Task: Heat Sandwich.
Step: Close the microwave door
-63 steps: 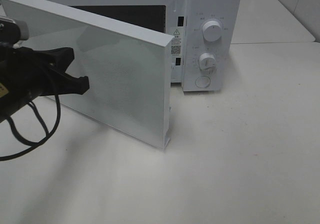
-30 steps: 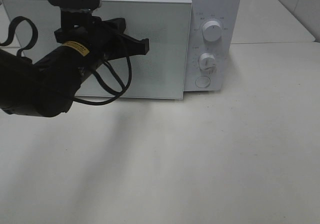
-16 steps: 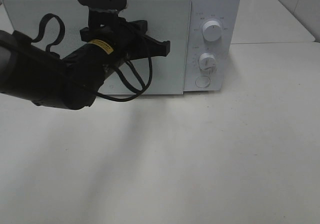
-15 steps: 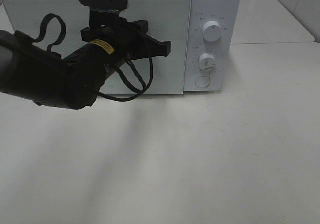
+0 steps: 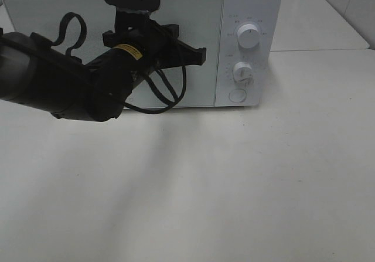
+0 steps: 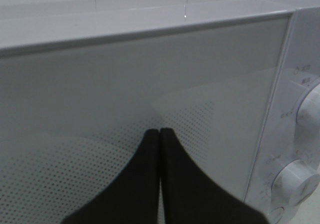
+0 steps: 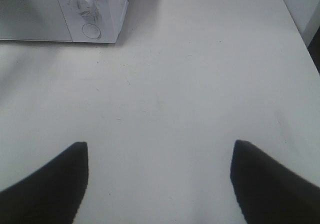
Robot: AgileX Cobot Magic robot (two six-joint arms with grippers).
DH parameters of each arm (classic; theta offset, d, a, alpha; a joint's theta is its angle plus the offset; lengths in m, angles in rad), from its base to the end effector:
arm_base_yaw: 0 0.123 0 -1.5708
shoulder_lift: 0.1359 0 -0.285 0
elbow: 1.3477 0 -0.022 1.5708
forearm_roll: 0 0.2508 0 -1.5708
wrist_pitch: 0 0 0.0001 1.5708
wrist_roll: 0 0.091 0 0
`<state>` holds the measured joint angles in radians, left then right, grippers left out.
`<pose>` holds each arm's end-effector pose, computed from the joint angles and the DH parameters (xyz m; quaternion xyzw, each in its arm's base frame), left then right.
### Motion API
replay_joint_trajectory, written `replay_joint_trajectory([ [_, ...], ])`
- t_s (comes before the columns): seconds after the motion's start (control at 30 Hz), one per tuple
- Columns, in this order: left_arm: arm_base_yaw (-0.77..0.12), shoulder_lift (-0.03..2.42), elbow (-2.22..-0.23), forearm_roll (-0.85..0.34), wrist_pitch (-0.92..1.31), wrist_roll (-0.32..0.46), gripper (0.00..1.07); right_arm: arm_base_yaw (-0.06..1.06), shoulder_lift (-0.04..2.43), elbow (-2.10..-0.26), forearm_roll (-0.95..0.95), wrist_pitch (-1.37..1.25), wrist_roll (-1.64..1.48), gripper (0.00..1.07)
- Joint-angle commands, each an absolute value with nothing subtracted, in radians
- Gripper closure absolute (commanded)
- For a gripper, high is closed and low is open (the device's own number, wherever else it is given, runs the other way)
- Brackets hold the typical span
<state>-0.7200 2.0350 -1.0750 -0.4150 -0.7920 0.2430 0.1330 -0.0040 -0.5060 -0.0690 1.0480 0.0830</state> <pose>0.3371 -0.2609 0.1692 0.1507 0.7328 -0.1473 0.6469 -0.0050 -0.0062 0.2801 -0.0199 0.8465 0.0230 0.5315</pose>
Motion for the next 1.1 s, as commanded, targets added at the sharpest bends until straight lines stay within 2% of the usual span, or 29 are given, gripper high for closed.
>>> replay_joint_trajectory([
  [0.03, -0.701, 2.039, -1.098, -0.500, -0.823, 0.248, 1.07, 0.127, -0.030, -0.505, -0.069, 1.037, 0.084, 0.32],
  [0.2, -0.709, 2.025, -1.090, -0.503, -0.802, 0.248, 1.07, 0.127, -0.030, -0.505, -0.069, 1.037, 0.084, 0.32],
  [0.53, -0.784, 1.953, -0.965, -0.502, -0.796, 0.249, 1.07, 0.127, -0.030, -0.505, -0.069, 1.037, 0.086, 0.32],
  [0.63, -0.797, 1.931, -0.948, -0.502, -0.763, 0.249, 1.07, 0.127, -0.030, -0.505, -0.069, 1.037, 0.086, 0.32],
  [0.7, -0.804, 1.896, -0.934, -0.499, -0.664, 0.249, 1.06, 0.127, -0.030, -0.505, -0.069, 1.037, 0.086, 0.32],
  [0.73, -0.804, 1.885, -0.934, -0.499, -0.618, 0.249, 1.00, 0.127, -0.030, -0.505, -0.069, 1.037, 0.086, 0.32],
  [0.77, -0.804, 1.867, -0.933, -0.500, -0.542, 0.249, 0.80, 0.127, -0.030, -0.505, -0.069, 1.037, 0.086, 0.32],
  [0.8, -0.804, 1.867, -0.933, -0.500, -0.542, 0.249, 0.80, 0.127, -0.030, -0.505, -0.069, 1.037, 0.086, 0.32],
  [0.83, -0.804, 1.856, -0.932, -0.500, -0.506, 0.248, 0.63, 0.127, -0.030, -0.505, -0.069, 1.037, 0.086, 0.32],
  [0.93, -0.804, 1.821, -0.932, -0.504, -0.388, 0.237, 0.05, 0.127, -0.030, -0.505, -0.069, 1.037, 0.086, 0.32],
  [1.1, -0.804, 1.796, -0.932, -0.502, -0.311, 0.237, 0.08, 0.127, -0.030, -0.505, -0.069, 1.037, 0.086, 0.32],
])
